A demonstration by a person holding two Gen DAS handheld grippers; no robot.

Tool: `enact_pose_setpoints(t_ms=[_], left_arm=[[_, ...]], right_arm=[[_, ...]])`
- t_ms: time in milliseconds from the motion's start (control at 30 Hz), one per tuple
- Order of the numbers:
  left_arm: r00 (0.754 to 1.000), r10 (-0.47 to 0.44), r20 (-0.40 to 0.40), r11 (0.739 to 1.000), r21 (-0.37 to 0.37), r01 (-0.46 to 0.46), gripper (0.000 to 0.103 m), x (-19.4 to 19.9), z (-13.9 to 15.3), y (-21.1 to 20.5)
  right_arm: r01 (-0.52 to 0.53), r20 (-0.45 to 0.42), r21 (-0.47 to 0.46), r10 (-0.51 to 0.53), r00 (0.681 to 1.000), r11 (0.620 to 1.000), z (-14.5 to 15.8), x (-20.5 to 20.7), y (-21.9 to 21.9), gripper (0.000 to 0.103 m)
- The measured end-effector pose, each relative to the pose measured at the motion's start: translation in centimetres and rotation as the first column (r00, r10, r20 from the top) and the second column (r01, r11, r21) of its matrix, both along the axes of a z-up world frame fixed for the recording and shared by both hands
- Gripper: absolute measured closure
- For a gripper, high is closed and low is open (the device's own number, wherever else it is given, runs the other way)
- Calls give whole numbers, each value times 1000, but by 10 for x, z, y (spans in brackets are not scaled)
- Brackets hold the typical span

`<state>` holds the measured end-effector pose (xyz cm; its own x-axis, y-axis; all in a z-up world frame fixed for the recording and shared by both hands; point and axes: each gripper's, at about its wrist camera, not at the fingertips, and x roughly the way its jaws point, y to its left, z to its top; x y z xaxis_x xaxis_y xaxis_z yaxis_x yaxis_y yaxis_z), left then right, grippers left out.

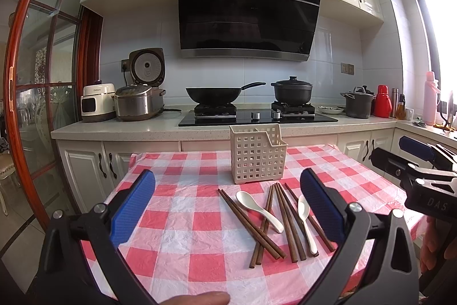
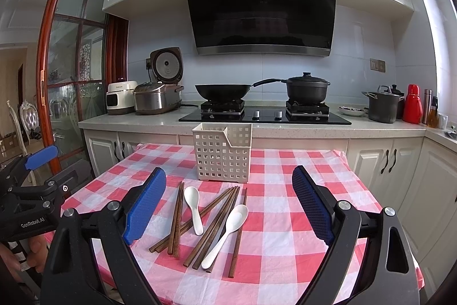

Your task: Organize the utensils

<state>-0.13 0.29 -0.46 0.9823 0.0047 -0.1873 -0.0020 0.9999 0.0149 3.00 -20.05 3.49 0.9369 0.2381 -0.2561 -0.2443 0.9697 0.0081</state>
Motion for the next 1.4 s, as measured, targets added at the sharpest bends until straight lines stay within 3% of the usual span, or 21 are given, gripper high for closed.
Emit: enact_pose_setpoints(t_ms=[900,1233,1400], left_arm=[[999,3,-32,1000,3,-3,5,2,-7,0],[995,-25,-98,1000,3,25,5,16,-15,0],[984,-30,-173,999,-23,27,5,33,-25,4]], right_arm=[[8,-37,20,-7,999,1000,-5,6,-3,19],[25,-89,6,-25,996,1000,-14,19,-6,19],[39,-139,7,-37,990,999,-24,32,-8,19]])
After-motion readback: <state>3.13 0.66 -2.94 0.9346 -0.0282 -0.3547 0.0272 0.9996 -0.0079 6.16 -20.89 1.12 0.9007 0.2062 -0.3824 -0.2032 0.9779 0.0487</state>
